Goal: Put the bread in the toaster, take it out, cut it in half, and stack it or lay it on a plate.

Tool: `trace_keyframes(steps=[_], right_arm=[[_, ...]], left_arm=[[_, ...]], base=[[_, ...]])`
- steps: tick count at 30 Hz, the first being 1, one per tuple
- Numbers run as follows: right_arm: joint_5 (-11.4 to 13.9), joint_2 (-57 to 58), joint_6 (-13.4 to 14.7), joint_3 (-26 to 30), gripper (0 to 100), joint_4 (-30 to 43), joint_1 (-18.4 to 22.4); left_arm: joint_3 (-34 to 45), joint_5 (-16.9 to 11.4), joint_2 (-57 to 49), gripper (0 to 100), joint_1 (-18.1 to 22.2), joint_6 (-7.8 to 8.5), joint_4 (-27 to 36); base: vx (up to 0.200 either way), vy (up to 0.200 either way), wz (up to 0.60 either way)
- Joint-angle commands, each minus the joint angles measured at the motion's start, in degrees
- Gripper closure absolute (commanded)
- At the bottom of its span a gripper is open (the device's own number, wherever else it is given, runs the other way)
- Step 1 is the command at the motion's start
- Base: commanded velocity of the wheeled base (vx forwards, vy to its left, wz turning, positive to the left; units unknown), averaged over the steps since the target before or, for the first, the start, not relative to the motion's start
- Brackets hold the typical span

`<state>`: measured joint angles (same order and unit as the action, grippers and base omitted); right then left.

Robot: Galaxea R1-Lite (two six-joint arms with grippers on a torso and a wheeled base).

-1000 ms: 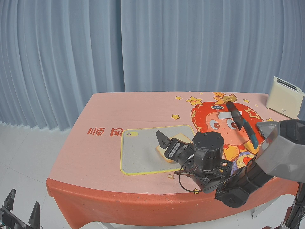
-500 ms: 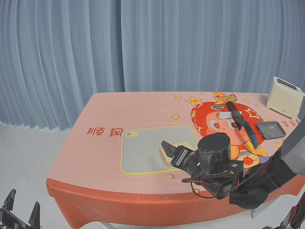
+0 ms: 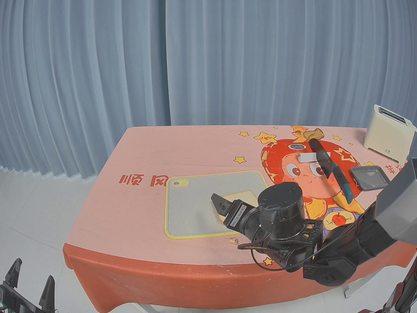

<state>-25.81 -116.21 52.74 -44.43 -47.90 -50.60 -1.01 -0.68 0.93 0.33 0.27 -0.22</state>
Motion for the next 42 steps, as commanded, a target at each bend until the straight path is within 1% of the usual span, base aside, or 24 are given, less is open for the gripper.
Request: trace_keyframes(steps=[1, 4, 8, 10, 11, 16, 23, 27, 29, 33, 35, 37, 40, 41, 42], right_arm=[[0.1, -0.9, 0.0, -1.2, 0, 0.3, 0.3], [0.1, -0.3, 0.2, 0.1, 0, 0.3, -0.1], [0.0, 2.8, 0.2, 3.7, 0, 0.4, -1.9], [0.0, 2.8, 0.2, 3.7, 0, 0.4, -1.9], [0.0, 4.2, 0.2, 5.1, 0, 1.5, -2.1], [0.1, 3.6, 0.2, 4.1, 0, 1.7, -1.6], [0.1, -0.1, 0.2, 0.2, 0, 1.4, -0.8], [0.0, 1.9, 0.2, 1.2, 0, 1.4, -1.5], [-0.2, 4.9, 0.0, 3.0, 0, 1.6, -2.0], [-0.3, 12.4, -0.4, 7.6, 0, 1.8, -4.2], [-0.1, 15.9, -0.5, 9.5, 0, 2.0, -4.6], [0.1, 21.6, -1.3, 12.8, 0, 2.0, -5.3], [1.5, 26.8, -2.9, 17.4, 0, 1.5, -5.4], [1.9, 27.4, -3.2, 18.0, 0, 1.4, -5.4], [2.9, 29.0, -3.7, 19.8, 0, 1.1, -5.4]], left_arm=[[1.0, 0.0, -0.9, 0, 0.0, 0.0, 0.0], [1.0, 0.0, -0.9, 0, 0.0, 0.0, 0.0], [1.0, 0.0, -0.9, 0, 0.0, 0.0, 0.0], [1.0, 0.0, -0.9, 0, 0.0, 0.0, 0.0], [1.0, 0.0, -0.9, 0, 0.0, 0.0, 0.0], [1.0, 0.0, -0.9, 0, 0.0, 0.0, 0.0], [1.0, 0.0, -0.9, 0, 0.0, 0.0, 0.0], [1.0, 0.0, -0.9, 0, 0.0, 0.0, 0.0], [1.0, 0.0, -0.9, 0, 0.0, 0.0, 0.0], [1.0, 0.0, -0.9, 0, 0.0, 0.0, 0.0], [1.0, 0.0, -0.9, 0, 0.0, 0.0, 0.0], [1.0, 0.0, -0.9, 0, 0.0, 0.0, 0.0], [1.0, 0.0, -0.9, 0, 0.0, 0.0, 0.0], [1.0, 0.0, -0.9, 0, 0.0, 0.0, 0.0], [1.0, 0.0, -0.9, 0, 0.0, 0.0, 0.0]], base=[[0.0, 0.0, 0.0], [0.0, 0.0, 0.0], [0.0, 0.0, 0.0], [0.0, 0.0, 0.0], [0.0, 0.0, 0.0], [0.0, 0.0, 0.0], [0.0, 0.0, 0.0], [0.0, 0.0, 0.0], [0.0, 0.0, 0.0], [0.0, 0.0, 0.0], [0.0, 0.0, 0.0], [0.0, 0.0, 0.0], [0.0, 0.0, 0.0], [0.0, 0.0, 0.0], [0.0, 0.0, 0.0]])
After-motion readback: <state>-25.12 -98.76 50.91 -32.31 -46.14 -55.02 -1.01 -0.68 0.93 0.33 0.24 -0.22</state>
